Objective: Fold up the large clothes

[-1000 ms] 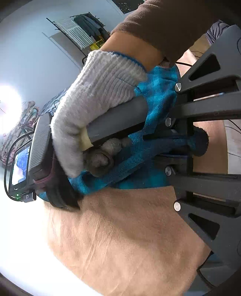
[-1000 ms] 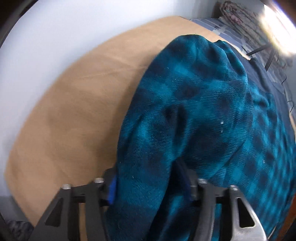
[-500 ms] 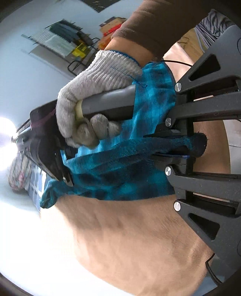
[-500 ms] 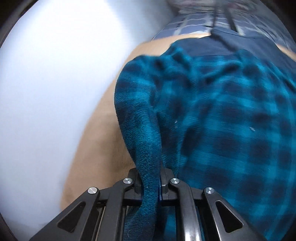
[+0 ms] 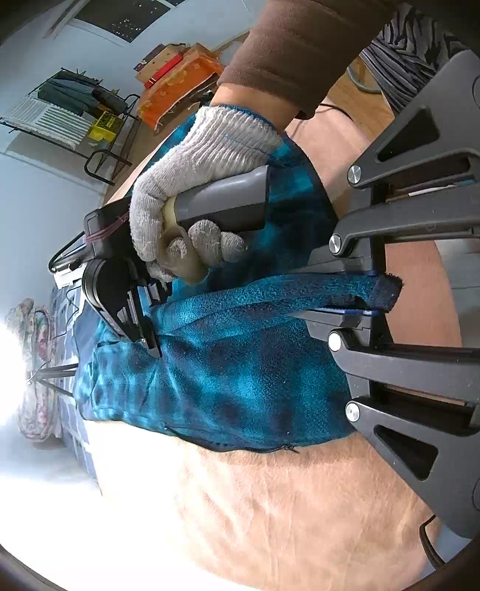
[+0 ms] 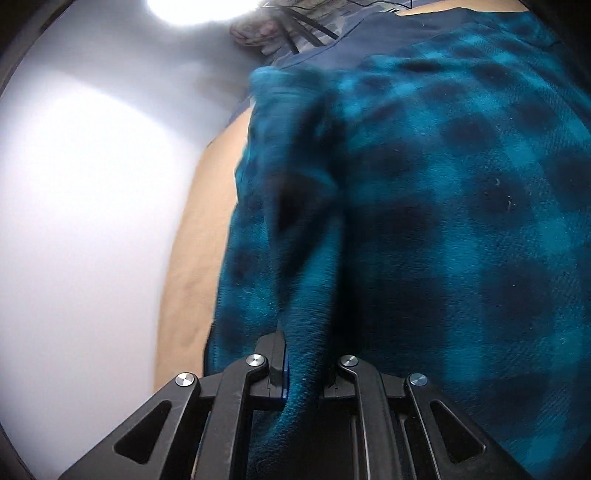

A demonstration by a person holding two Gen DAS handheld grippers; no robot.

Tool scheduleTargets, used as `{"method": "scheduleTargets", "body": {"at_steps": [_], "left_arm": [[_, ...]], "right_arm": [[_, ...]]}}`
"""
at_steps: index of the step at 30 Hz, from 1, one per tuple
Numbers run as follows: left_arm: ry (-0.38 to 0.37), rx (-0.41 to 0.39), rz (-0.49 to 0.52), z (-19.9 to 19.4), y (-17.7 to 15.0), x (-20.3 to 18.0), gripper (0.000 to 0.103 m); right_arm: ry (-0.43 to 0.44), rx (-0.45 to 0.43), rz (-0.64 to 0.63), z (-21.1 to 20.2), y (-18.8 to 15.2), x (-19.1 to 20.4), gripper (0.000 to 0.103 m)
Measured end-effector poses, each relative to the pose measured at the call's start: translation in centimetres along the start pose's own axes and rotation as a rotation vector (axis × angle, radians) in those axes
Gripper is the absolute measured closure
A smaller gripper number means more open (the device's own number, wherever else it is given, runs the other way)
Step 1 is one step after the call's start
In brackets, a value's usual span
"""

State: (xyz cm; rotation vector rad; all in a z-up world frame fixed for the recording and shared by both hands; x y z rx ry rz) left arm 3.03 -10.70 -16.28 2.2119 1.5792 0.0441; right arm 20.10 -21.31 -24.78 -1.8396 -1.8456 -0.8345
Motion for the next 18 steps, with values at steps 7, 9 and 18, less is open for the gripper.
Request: {"method": "scheduleTargets", "body": {"at_steps": [7,9,18], "left_arm": [[-0.039,0.03,0.011,-0.6,-0.5,-0.8,0.081],[-0.073,0.037,0.017,-1.4,-1.4,-0.6,0.074],[-0.182,-0.046,-0.074,-6.5,-3.1,3.2,0.072]], "right_arm": [[-0.055,0.011,-0.023,-0.5,0.3,-0.4,0.096],[-0.084,0.009,-0.034,-0.8,0.2,-0.3,0.095],[-0.352,-0.044,-0.217,-6.3,-4.1,3.0,0.072]]}}
Point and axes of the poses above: each gripper's, at about its wrist camera, not at the fingertips, and z roughly the way its jaws point, x to its left, y to its top, the point moved 5 cm from there along z, roughly the way its jaws point, and after that the axes turned 15 degrees about x, right-handed, at the moved point
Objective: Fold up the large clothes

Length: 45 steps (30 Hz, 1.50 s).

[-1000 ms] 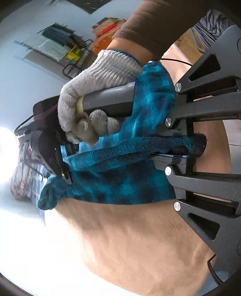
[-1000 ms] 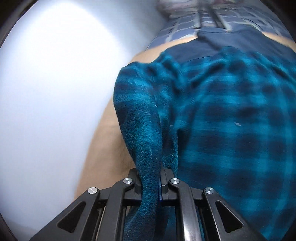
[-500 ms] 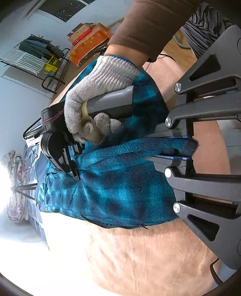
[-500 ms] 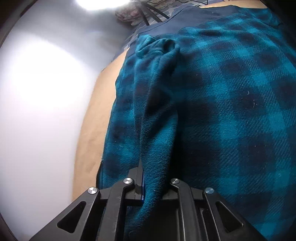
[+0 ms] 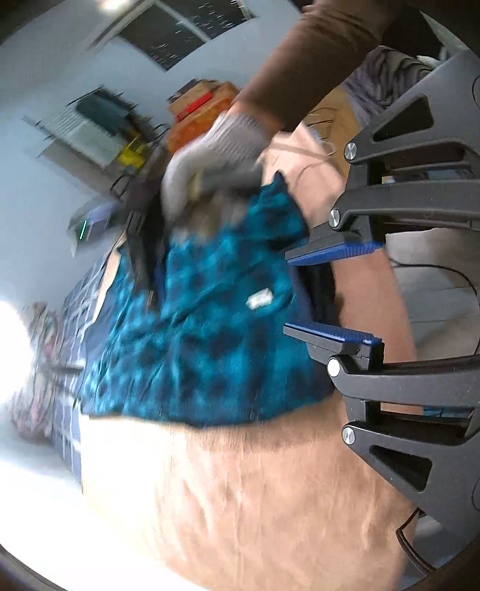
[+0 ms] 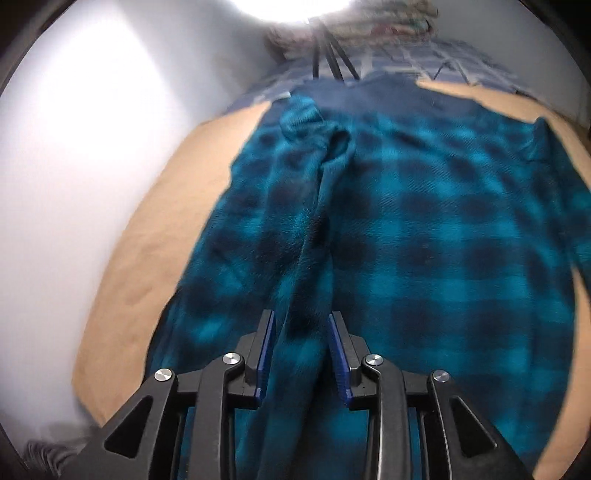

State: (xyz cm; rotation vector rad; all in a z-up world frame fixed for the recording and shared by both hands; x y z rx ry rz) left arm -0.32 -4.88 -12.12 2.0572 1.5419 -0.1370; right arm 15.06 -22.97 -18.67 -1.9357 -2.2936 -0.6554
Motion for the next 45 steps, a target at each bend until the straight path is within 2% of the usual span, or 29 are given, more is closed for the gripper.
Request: {"method": "scheduleTargets", "body": {"at_steps": [3,6,9,10,12,14,16,18,22,24,25,27,28,29,31,33,35,38,41,45], "left_arm": [[0.022,0.004,-0.044,0.7,0.6,1.2,0.072],[0.076,0.026,-0.01,2.6,1.3,0.6,0.072],[0.105,0.056,0.022,5.3,1.9,-0.4,0.072],[0.11,0.066,0.025,6.1,2.0,-0.7,0.072],[0.119,0.092,0.031,8.2,2.3,-1.2,0.072],[0.152,0.113,0.028,9.9,2.4,-1.2,0.072],[0.161,0.167,0.026,12.0,2.0,-1.1,0.072],[0.199,0.192,0.042,13.3,1.6,-1.1,0.072],[0.238,0.177,0.042,11.8,2.1,-2.3,0.072],[0.249,0.136,0.047,9.8,2.7,-3.2,0.072],[0.256,0.102,0.051,8.3,3.2,-3.9,0.072],[0.283,0.046,0.057,5.9,3.9,-4.9,0.059],[0.3,0.014,0.061,4.7,4.3,-5.4,0.041],[0.322,-0.029,0.07,3.3,4.9,-6.1,0.032],[0.356,-0.097,0.094,1.2,5.9,-7.5,0.031],[0.366,-0.126,0.107,0.0,7.1,-8.4,0.024],[0.365,-0.146,0.117,-0.9,7.9,-8.9,0.016],[0.402,-0.159,0.135,-1.0,8.8,-9.3,0.016],[0.403,-0.124,0.143,0.3,9.4,-9.4,0.016],[0.456,-0.116,0.164,2.1,9.9,-9.8,0.016]], "right_arm": [[-0.003,-0.024,-0.02,-2.8,-1.8,0.1,0.072],[0.0,-0.039,-0.033,-4.9,-4.0,0.1,0.072],[-0.04,-0.071,-0.035,-7.1,-6.5,-0.3,0.067],[-0.049,-0.084,-0.03,-6.9,-6.5,-0.5,0.062],[-0.068,-0.11,-0.012,-8.0,-8.0,-1.5,0.055],[-0.107,-0.13,0.006,-8.9,-9.2,-2.7,0.055],[-0.141,-0.144,0.024,-9.5,-10.4,-4.0,0.055],[-0.15,-0.156,0.053,-9.8,-10.9,-5.2,0.055],[-0.17,-0.174,0.102,-10.1,-11.7,-7.4,0.054],[-0.174,-0.191,0.094,-10.7,-12.1,-8.1,0.046],[-0.17,-0.206,0.095,-11.0,-12.1,-8.4,0.036],[-0.155,-0.251,0.111,-12.0,-12.3,-9.2,0.028],[-0.154,-0.263,0.118,-12.4,-12.5,-9.5,0.027],[-0.161,-0.277,0.134,-12.9,-12.6,-10.2,0.027],[-0.183,-0.291,0.156,-13.6,-12.9,-11.4,0.024],[-0.212,-0.303,0.172,-14.2,-13.2,-12.6,0.018],[-0.24,-0.308,0.185,-14.8,-13.5,-14.0,0.017],[-0.269,-0.313,0.232,-15.5,-14.1,-16.6,0.016],[-0.324,-0.324,0.291,-16.3,-14.9,-19.5,0.015],[-0.392,-0.314,0.377,-17.0,-16.4,-23.8,0.015]]}}
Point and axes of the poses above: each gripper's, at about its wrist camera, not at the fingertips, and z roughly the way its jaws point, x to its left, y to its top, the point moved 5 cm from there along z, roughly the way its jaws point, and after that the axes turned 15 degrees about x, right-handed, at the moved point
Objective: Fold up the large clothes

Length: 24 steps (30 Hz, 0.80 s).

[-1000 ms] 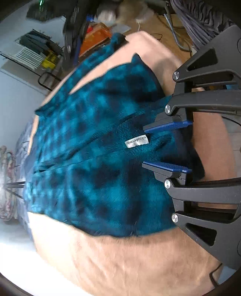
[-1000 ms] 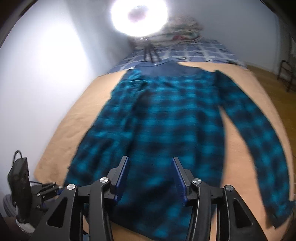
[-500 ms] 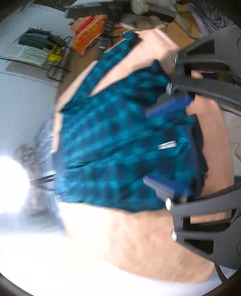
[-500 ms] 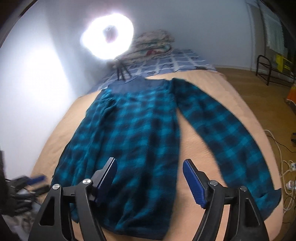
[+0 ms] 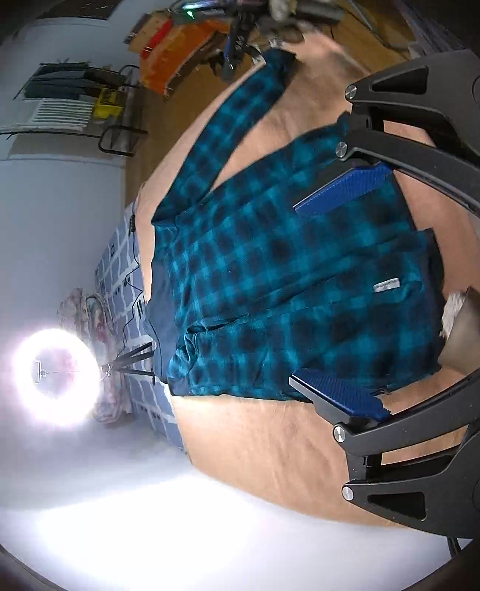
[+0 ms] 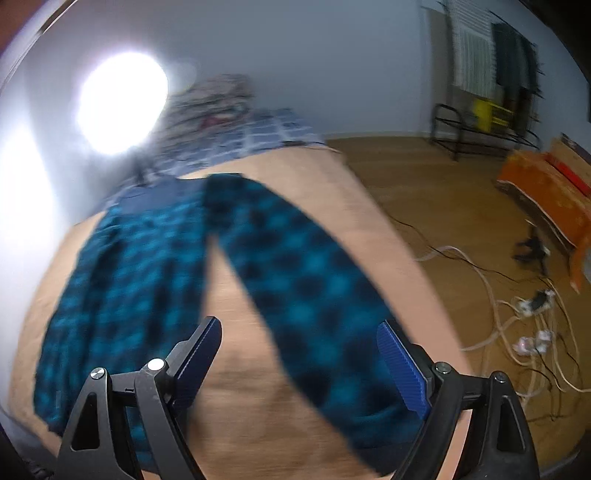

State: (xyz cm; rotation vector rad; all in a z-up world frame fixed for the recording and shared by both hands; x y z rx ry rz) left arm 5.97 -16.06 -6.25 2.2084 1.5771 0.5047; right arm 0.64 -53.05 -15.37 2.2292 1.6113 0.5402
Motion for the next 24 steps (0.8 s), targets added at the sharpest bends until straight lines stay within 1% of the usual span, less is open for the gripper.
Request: {"method": "scheduleTargets", "body": {"at_steps": [3,5,8,11,14,17,18,23,24], "left_arm": [[-0.019,0.021,0.015,1.1,0.3,-1.1,0.016],[-0.023,0.025,0.023,1.5,0.6,-1.8,0.016],[-0.01,0.006,0.032,1.7,0.9,-2.9,0.016],[-0.015,0.008,0.053,2.2,1.1,-4.2,0.016],[-0.014,0.014,0.07,2.6,1.1,-5.2,0.016],[-0.018,0.022,0.086,3.0,1.1,-6.1,0.016],[-0.022,0.024,0.089,3.1,1.1,-6.3,0.016],[-0.032,0.018,0.103,3.2,1.2,-7.3,0.016],[-0.031,0.016,0.107,3.1,1.2,-7.4,0.016]], "right_arm": [[-0.024,0.03,0.085,1.1,-0.3,-3.7,0.015],[-0.011,0.058,0.149,2.0,-0.6,-6.0,0.015],[0.013,0.091,0.222,3.2,-1.1,-8.7,0.016],[0.06,0.112,0.275,4.2,-1.5,-10.1,0.017],[0.107,0.129,0.31,4.9,-1.8,-10.7,0.018],[0.09,0.154,0.303,5.7,-1.9,-10.9,0.02],[0.08,0.166,0.295,6.1,-2.0,-10.9,0.021],[0.071,0.211,0.287,7.1,-2.8,-11.1,0.045],[0.07,0.216,0.278,7.1,-3.0,-11.0,0.048]]}}
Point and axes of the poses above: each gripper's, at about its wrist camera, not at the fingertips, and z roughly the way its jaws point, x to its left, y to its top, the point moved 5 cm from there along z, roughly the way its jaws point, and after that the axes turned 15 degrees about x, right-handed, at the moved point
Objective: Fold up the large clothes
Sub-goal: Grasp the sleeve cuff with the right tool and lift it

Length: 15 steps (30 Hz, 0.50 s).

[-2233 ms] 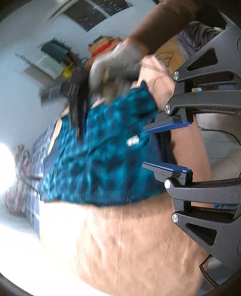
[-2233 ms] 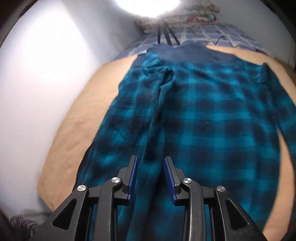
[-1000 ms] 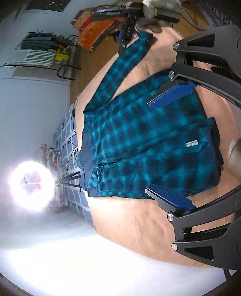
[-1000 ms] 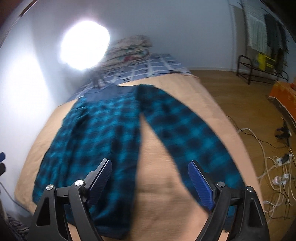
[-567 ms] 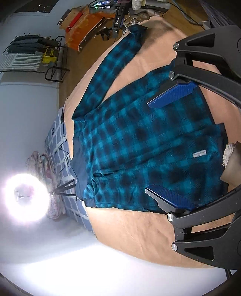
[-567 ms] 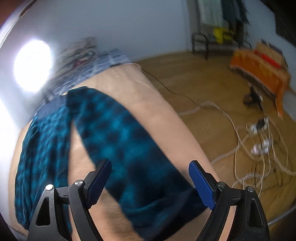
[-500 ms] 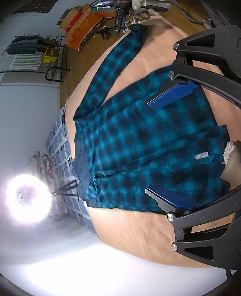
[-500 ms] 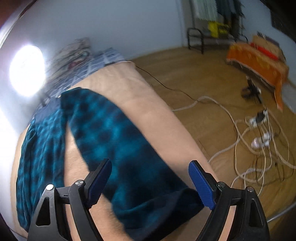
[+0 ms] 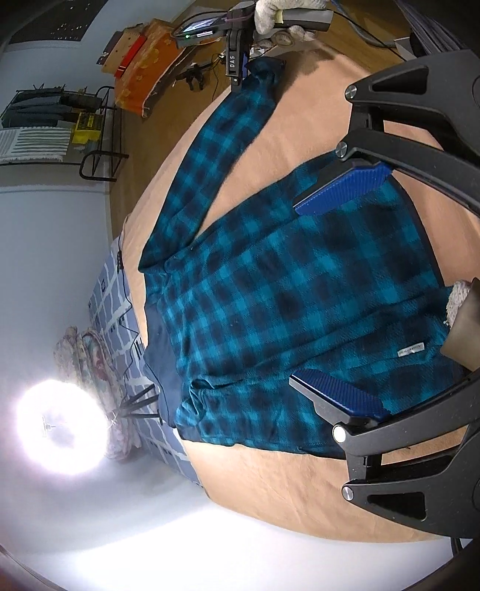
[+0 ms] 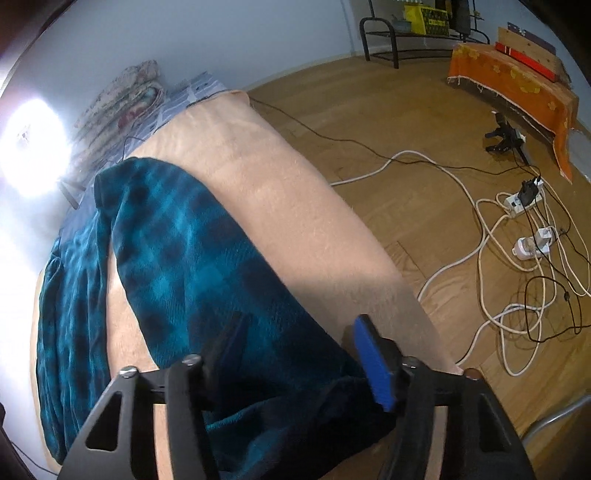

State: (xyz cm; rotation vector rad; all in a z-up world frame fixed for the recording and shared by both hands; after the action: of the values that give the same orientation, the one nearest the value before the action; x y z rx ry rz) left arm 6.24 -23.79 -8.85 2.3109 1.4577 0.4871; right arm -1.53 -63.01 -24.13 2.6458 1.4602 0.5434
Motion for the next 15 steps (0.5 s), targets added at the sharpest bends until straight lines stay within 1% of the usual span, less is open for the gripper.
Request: {"method": "scheduleTargets", "body": {"at_steps": [2,3,5,9,11,13,15], "left_arm": [[-0.003,-0.002,0.002,0.0,0.0,-0.1,0.016],[-0.005,-0.002,0.002,0.0,0.1,-0.1,0.016],[-0.005,-0.002,0.003,0.0,0.1,-0.2,0.016],[-0.001,0.001,0.003,0.0,0.0,-0.2,0.016],[0.002,0.001,0.001,0.1,0.0,0.0,0.016],[0.001,0.006,-0.006,0.2,-0.1,0.3,0.016],[0.002,0.008,-0.016,0.3,-0.3,0.8,0.016]], "right_arm": [[-0.009,0.001,-0.013,-0.1,-0.2,0.0,0.059],[-0.007,0.001,-0.016,-0.2,-0.2,0.0,0.063],[0.001,0.002,-0.018,-0.4,-0.3,0.0,0.075],[0.012,-0.008,-0.029,-1.0,-0.4,0.2,0.089],[0.011,-0.019,-0.036,-1.5,-0.4,0.5,0.098],[0.034,-0.026,-0.041,-2.0,-0.4,0.9,0.103],[0.055,-0.031,-0.053,-2.4,-0.6,1.5,0.103]]}}
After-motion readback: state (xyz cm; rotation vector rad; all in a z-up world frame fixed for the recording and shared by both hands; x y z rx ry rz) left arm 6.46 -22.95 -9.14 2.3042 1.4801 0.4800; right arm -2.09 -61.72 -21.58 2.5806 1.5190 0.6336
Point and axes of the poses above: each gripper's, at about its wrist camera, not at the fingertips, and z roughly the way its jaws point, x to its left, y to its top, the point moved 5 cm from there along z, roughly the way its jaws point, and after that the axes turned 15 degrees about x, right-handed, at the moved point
